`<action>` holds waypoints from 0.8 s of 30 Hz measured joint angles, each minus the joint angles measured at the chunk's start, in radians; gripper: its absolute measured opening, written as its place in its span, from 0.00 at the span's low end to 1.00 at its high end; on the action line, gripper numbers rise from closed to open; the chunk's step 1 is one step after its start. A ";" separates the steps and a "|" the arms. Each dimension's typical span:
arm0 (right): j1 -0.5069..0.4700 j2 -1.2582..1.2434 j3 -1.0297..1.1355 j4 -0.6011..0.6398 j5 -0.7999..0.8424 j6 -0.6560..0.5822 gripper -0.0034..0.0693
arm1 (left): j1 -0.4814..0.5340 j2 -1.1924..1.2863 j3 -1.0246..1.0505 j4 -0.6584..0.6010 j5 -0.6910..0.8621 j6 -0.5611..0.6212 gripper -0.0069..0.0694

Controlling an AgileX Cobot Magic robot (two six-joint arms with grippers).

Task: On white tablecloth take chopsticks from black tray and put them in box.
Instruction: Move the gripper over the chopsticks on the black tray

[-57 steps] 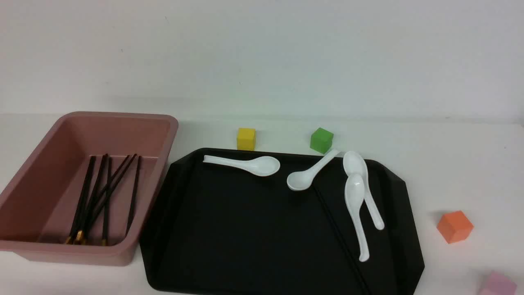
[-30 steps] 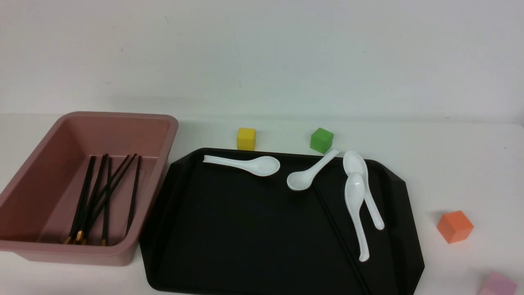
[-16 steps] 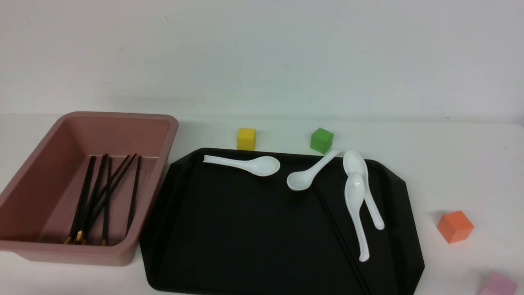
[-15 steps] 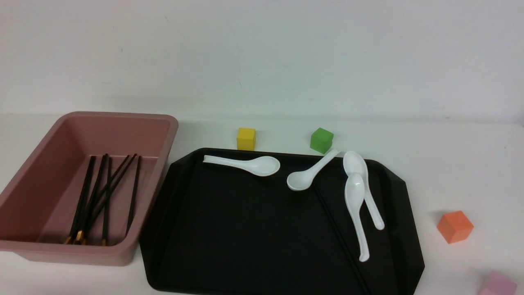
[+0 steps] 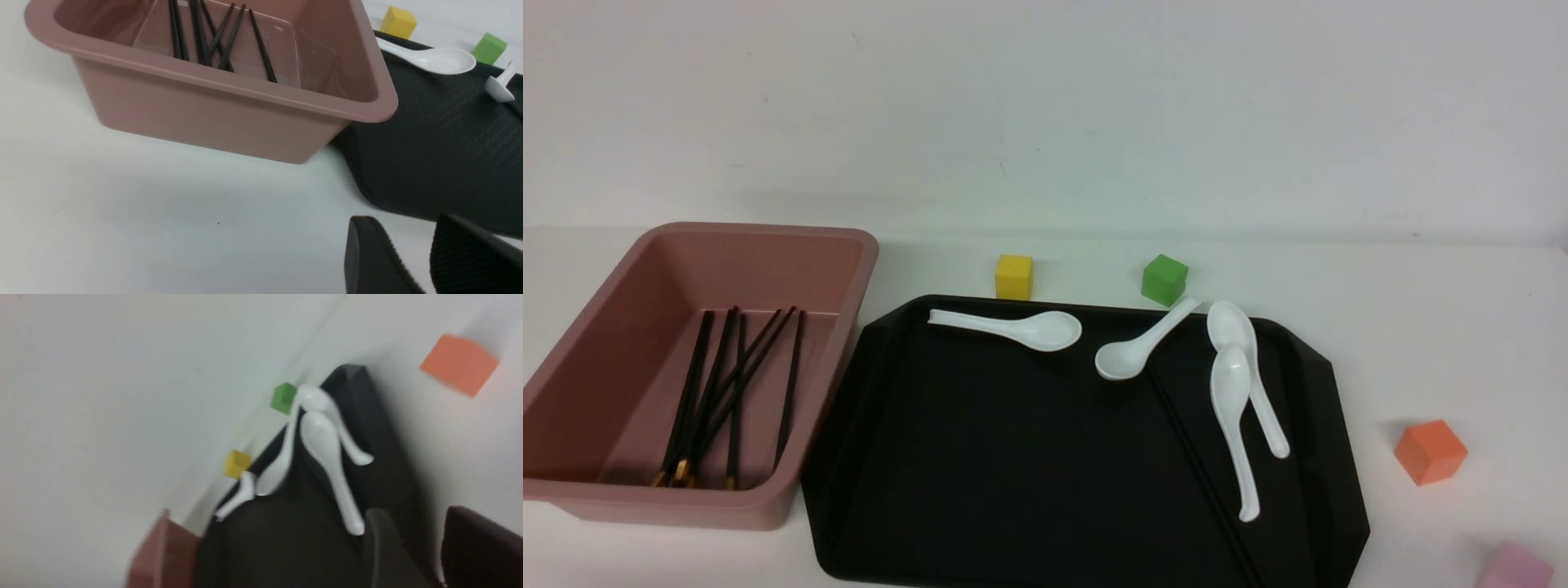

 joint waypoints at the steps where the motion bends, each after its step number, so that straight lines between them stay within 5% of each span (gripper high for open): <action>1: 0.000 0.000 0.000 0.004 -0.001 0.001 0.35 | 0.000 0.000 0.000 0.000 0.000 0.000 0.40; 7: 0.000 0.000 -0.033 0.090 -0.045 -0.053 0.35 | 0.000 0.000 0.000 0.000 0.000 0.000 0.40; 13: 0.000 0.125 -0.319 0.072 -0.155 -0.443 0.20 | 0.000 0.000 0.000 0.000 0.000 0.000 0.40; 17: 0.000 0.427 -0.561 0.016 0.136 -0.680 0.06 | 0.000 0.000 0.000 0.000 0.000 0.000 0.40; 24: 0.000 1.006 -0.772 -0.002 0.656 -0.798 0.05 | 0.000 0.000 0.000 0.000 0.000 0.000 0.40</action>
